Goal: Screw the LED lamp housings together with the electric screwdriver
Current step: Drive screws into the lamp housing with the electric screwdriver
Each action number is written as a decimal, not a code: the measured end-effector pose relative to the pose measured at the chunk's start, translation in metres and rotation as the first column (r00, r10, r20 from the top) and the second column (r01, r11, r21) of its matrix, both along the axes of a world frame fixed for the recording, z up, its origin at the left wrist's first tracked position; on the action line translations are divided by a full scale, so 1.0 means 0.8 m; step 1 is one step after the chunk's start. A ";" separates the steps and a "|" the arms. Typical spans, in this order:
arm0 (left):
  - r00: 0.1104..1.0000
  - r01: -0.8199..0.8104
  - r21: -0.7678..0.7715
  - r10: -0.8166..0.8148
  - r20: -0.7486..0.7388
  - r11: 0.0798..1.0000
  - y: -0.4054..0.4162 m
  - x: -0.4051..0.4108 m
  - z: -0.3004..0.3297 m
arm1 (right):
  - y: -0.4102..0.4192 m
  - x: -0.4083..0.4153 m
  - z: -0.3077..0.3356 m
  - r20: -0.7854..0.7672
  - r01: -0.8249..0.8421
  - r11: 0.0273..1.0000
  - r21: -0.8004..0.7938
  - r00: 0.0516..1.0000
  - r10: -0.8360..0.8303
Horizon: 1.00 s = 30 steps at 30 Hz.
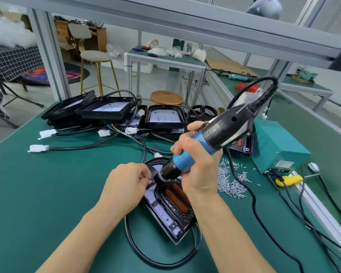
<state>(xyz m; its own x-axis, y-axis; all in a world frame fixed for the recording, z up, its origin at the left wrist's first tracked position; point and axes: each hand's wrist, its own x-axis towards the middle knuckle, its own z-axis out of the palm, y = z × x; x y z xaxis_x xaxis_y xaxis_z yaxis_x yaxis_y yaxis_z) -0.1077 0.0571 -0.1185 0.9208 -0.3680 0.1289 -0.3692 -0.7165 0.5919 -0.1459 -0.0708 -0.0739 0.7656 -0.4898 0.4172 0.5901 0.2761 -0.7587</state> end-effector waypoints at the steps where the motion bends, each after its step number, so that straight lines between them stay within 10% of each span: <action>1: 1.000 0.002 0.000 -0.002 -0.001 1.000 0.000 0.000 0.000 | -0.003 -0.002 0.002 -0.004 0.011 1.000 0.024 1.000 -0.011; 9: 0.995 0.000 -0.075 0.008 0.098 0.997 -0.016 -0.003 0.016 | -0.055 -0.033 0.040 -0.069 -0.044 0.982 0.185 0.996 0.057; 16: 0.989 0.056 -0.218 -0.024 0.147 0.974 -0.046 -0.022 0.029 | -0.116 -0.072 0.033 -0.389 0.040 0.999 -0.021 0.920 -0.045; 24: 0.990 -0.138 -0.464 0.121 -0.066 0.875 0.005 -0.022 0.020 | -0.211 -0.111 -0.027 -0.732 0.051 0.860 -0.508 0.500 -0.462; 30: 0.785 -0.525 -0.656 0.009 -0.620 0.542 0.037 -0.012 0.002 | -0.260 -0.114 -0.052 -0.635 -0.253 0.595 -0.763 0.121 -0.763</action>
<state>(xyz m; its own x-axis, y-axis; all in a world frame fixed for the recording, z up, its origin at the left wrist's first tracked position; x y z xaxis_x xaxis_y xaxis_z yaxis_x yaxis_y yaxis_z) -0.1169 0.0863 -0.1172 0.9582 -0.0828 -0.2738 0.2816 0.1056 0.9537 -0.2369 -0.2784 -0.1152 0.6171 -0.7698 -0.1631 -0.7266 -0.4780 -0.4935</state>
